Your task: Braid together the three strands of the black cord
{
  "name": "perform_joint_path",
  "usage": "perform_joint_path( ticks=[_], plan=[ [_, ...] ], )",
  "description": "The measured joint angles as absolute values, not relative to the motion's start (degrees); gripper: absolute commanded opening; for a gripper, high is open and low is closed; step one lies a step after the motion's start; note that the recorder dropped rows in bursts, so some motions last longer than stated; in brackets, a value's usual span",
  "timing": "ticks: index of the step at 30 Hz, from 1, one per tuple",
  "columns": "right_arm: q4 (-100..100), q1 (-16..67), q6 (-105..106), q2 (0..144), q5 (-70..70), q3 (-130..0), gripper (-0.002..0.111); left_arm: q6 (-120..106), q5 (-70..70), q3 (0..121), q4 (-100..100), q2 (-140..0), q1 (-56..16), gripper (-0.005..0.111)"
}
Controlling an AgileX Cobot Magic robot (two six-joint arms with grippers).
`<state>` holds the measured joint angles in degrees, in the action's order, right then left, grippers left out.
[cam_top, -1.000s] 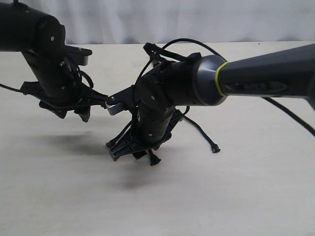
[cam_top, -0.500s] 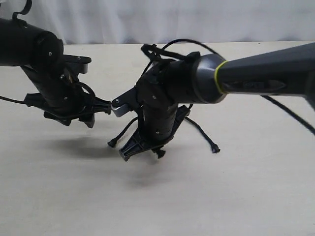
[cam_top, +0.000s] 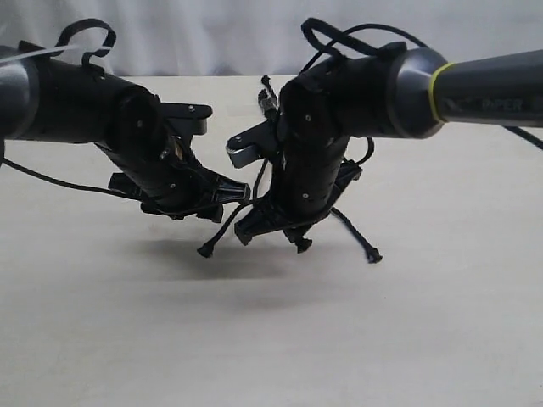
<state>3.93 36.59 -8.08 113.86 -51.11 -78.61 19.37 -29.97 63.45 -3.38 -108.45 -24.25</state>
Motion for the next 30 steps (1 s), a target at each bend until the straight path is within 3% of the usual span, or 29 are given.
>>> perform_joint_path(
  ticks=[11, 20, 30],
  plan=[
    [-5.5, 24.7, 5.0, 113.1, -52.8, -78.6, 0.004, 19.4, -30.6, 63.4, -3.4, -108.3, -24.4, 0.051],
    [0.0, 17.6, 6.6, 115.3, -47.4, -78.6, 0.004, 19.4, -23.0, 63.4, -3.4, -108.3, -31.2, 0.051],
    [-3.3, 15.6, 8.5, 120.4, -47.4, -77.9, 0.004, 19.4, -19.3, 63.4, -2.9, -109.8, -31.8, 0.051]
  ],
)
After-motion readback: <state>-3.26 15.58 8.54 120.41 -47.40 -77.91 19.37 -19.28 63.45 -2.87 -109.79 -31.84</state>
